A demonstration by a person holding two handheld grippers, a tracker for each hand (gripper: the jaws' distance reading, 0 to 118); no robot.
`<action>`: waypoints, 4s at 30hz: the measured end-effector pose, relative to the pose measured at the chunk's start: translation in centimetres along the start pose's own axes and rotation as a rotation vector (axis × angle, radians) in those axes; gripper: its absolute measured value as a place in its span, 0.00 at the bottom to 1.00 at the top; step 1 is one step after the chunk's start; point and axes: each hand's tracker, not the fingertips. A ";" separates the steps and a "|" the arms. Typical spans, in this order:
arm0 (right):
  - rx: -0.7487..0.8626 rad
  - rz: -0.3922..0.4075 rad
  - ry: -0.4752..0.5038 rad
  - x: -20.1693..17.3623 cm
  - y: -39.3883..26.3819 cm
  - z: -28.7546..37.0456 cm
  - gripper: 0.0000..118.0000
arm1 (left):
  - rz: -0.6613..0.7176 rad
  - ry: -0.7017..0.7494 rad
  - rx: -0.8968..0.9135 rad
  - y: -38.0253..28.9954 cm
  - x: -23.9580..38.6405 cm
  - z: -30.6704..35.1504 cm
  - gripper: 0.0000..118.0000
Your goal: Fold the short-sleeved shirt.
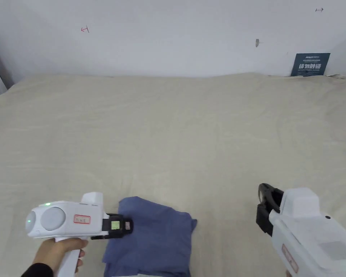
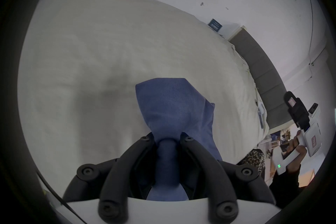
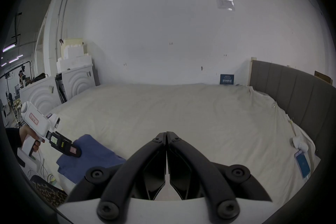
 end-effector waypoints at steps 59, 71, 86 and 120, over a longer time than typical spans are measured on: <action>0.097 0.043 0.071 -4.3 7.2 2.2 0.00 | -0.133 0.575 0.793 5.0 2.4 21.3 0.86; 0.185 0.018 -0.018 -0.5 8.8 7.8 0.00 | -0.272 0.496 1.097 -1.9 15.4 16.6 0.76; 0.238 0.011 -0.191 5.6 7.6 11.7 0.00 | -0.383 0.348 1.107 -7.9 21.5 9.1 0.00; 0.247 0.000 -0.194 6.2 7.0 11.4 0.00 | -0.390 0.314 1.055 -8.2 22.2 8.3 0.00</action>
